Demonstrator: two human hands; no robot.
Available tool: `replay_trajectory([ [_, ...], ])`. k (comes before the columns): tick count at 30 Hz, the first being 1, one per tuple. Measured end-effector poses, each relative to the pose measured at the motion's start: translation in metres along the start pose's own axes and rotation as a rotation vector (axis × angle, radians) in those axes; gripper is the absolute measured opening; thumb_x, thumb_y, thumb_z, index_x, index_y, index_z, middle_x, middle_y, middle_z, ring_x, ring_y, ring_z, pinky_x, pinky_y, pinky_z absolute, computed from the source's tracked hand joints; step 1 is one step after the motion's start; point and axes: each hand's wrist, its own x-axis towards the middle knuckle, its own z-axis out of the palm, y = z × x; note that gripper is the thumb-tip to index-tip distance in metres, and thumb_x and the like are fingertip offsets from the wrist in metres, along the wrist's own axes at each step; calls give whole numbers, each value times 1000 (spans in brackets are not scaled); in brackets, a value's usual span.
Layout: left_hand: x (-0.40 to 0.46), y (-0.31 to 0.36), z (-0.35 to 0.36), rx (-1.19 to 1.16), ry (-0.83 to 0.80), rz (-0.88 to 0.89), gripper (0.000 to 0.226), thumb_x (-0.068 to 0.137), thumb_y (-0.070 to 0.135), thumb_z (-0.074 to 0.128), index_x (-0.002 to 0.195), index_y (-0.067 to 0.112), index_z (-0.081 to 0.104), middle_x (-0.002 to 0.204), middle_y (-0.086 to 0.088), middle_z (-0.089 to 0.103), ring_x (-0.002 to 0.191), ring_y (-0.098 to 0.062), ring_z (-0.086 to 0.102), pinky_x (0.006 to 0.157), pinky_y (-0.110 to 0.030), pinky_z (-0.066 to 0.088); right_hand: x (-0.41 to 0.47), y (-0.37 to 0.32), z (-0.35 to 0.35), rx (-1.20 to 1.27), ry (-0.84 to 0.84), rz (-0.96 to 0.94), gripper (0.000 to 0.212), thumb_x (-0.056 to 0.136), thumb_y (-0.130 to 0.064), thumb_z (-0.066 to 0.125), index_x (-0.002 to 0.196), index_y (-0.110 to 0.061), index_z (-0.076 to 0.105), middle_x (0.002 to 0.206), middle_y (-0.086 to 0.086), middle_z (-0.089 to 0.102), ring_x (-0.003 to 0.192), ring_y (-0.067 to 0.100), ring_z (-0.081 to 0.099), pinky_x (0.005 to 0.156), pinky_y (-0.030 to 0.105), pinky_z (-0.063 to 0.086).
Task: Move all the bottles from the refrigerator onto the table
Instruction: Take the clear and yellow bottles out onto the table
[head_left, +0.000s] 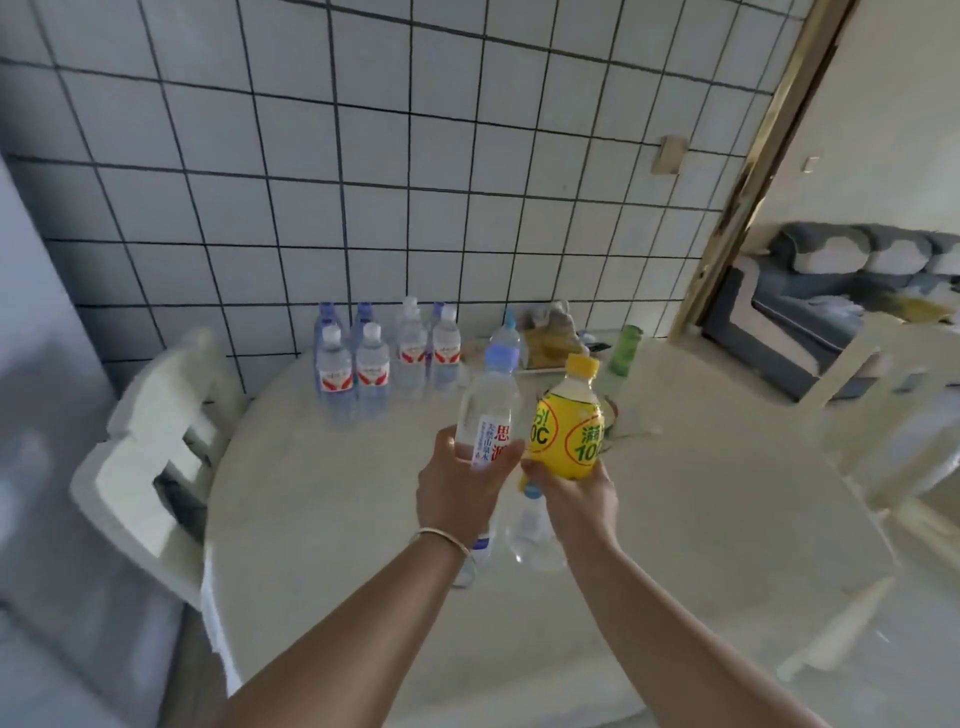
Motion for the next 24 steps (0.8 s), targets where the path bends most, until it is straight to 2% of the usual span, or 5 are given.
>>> replay_trajectory([
  [6, 83, -32, 25, -16, 69, -79, 63, 63, 42, 81, 110, 16, 48, 89, 1, 65, 94, -24, 66, 88, -40, 51, 90, 16, 49, -44, -101, 46, 35, 63, -23, 79, 95, -21, 63, 87, -1, 67, 82, 18, 62, 65, 26, 45],
  [9, 139, -50, 38, 1, 89, -101, 59, 65, 40, 81, 109, 13, 51, 83, 7, 61, 91, -19, 64, 80, -27, 46, 138, 25, 82, -92, -103, 57, 48, 57, -28, 80, 100, -18, 62, 102, 8, 64, 92, 24, 61, 79, 33, 49],
  [12, 190, -59, 47, 54, 80, -81, 57, 69, 41, 78, 109, 9, 53, 77, 15, 49, 82, -12, 52, 65, -12, 28, 185, 28, 114, -154, -114, 63, 49, 60, -28, 81, 103, -17, 61, 103, 7, 63, 93, 24, 60, 77, 30, 45],
  [20, 299, -92, 59, 140, 154, -48, 70, 61, 51, 77, 117, 18, 52, 101, -5, 69, 99, -27, 62, 79, -30, 44, 271, 32, 195, -224, -174, 96, 46, 60, -25, 82, 98, -28, 54, 86, -6, 60, 81, 18, 56, 70, 25, 39],
  [24, 335, -109, 65, 173, 157, -88, 64, 66, 44, 80, 119, 19, 53, 106, -4, 70, 102, -27, 63, 72, -25, 38, 298, 43, 227, -194, -199, 112, 48, 60, -20, 83, 96, -30, 52, 84, -8, 59, 79, 16, 56, 68, 23, 39],
])
